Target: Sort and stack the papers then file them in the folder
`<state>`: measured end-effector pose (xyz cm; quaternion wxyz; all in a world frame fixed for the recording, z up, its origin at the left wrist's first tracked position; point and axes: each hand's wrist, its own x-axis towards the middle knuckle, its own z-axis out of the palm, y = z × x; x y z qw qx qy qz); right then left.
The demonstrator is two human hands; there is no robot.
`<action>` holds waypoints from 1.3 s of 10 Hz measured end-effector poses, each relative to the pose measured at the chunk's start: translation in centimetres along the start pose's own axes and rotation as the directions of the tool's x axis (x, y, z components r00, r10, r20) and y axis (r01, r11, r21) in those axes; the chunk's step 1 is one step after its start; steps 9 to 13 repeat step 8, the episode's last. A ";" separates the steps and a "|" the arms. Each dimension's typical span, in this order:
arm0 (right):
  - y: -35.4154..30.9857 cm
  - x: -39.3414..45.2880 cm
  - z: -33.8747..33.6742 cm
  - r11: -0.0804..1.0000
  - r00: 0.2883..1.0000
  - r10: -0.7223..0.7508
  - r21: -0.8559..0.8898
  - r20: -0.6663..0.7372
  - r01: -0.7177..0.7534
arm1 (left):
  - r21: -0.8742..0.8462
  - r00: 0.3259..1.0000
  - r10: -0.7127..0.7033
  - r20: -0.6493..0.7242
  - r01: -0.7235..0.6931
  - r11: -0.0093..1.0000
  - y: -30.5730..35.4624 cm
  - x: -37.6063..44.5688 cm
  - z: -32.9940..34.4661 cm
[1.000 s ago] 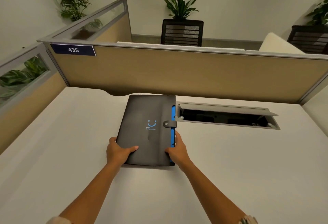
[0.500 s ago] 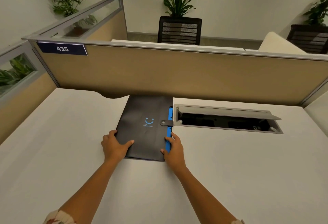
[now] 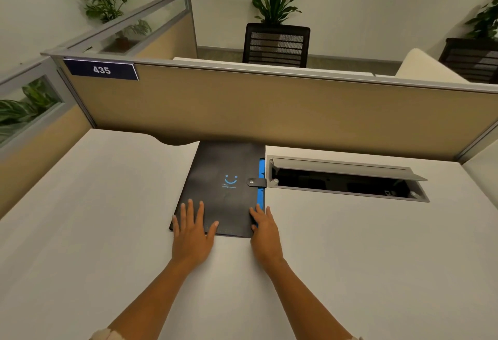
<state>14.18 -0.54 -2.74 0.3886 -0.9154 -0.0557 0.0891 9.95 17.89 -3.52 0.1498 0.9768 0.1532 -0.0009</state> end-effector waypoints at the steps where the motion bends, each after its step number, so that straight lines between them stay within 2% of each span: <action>1: 0.7 -1.1 0.3 0.989 0.997 -0.062 -0.133 0.037 0.066 | 0.033 0.995 0.099 0.005 -0.099 0.995 0.3 -1.1 0.9; 2: 1.8 -2.1 0.5 0.955 0.988 -0.141 -0.255 0.063 0.152 | 0.079 0.992 0.118 0.036 -0.120 0.990 0.1 -1.3 1.1; 3: 2.0 -2.2 0.2 0.938 0.983 -0.155 -0.296 0.103 0.179 | 0.124 0.990 0.121 0.071 -0.129 0.984 0.0 -1.1 0.9; 5: 2.1 -2.5 -1.1 0.938 0.972 -0.151 -0.285 0.181 0.199 | 0.143 0.990 0.101 0.093 -0.114 0.983 0.9 -1.4 -0.2; 6: 1.8 -3.2 -2.1 0.954 0.986 -0.109 -0.266 0.125 0.139 | 0.129 0.990 0.122 0.070 -0.131 0.983 2.4 -2.5 -1.1; 7: 1.2 -3.2 -3.7 0.952 0.993 -0.112 -0.284 0.030 0.116 | 0.120 0.983 0.177 0.039 -0.180 0.976 4.0 -3.3 -2.5; 8: -0.2 -3.0 -6.3 0.946 0.987 -0.148 -0.298 -0.057 0.124 | 0.156 0.986 0.167 -0.012 -0.163 0.974 5.7 -3.5 -4.6; 13: -0.2 -3.0 -6.3 0.946 0.987 -0.148 -0.298 -0.057 0.124 | 0.156 0.986 0.167 -0.012 -0.163 0.974 5.7 -3.5 -4.6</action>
